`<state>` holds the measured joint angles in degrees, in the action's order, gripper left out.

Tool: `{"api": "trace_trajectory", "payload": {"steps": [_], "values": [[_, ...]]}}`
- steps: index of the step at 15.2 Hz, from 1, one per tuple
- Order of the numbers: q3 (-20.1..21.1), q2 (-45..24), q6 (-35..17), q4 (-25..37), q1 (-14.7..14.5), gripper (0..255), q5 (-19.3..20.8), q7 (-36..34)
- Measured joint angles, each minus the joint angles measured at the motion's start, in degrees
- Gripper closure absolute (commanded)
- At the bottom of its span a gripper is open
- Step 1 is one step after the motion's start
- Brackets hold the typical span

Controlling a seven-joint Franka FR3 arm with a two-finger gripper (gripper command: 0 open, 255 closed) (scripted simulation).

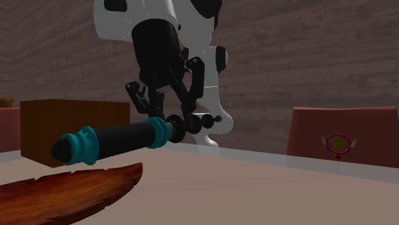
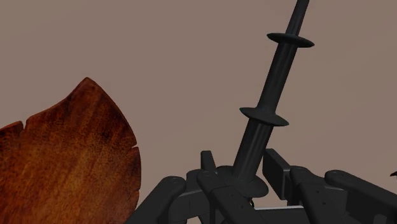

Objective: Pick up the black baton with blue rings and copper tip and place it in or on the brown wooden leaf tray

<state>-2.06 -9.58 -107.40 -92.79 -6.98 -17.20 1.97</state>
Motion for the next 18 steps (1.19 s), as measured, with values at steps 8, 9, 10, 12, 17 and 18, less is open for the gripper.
{"api": "trace_trajectory", "payload": {"steps": [8, 9, 10, 12, 17, 18], "values": [[-1.8, -4.5, 5.7, 8.9, 3.1, 255, -0.6, 3.4], [-2.2, -5.7, 6.7, 10.8, 4.0, 255, -0.8, 4.3], [-2.6, -7.9, 8.0, 14.1, 4.9, 255, -1.1, 5.2], [-3.2, -10.3, 9.6, 17.4, 6.6, 255, -1.5, 7.1], [-4.3, -21.4, 17.9, 35.4, 12.2, 255, -3.1, 10.6], [-4.3, -23.6, 19.0, 38.5, 12.9, 255, -3.3, 10.9]]}}
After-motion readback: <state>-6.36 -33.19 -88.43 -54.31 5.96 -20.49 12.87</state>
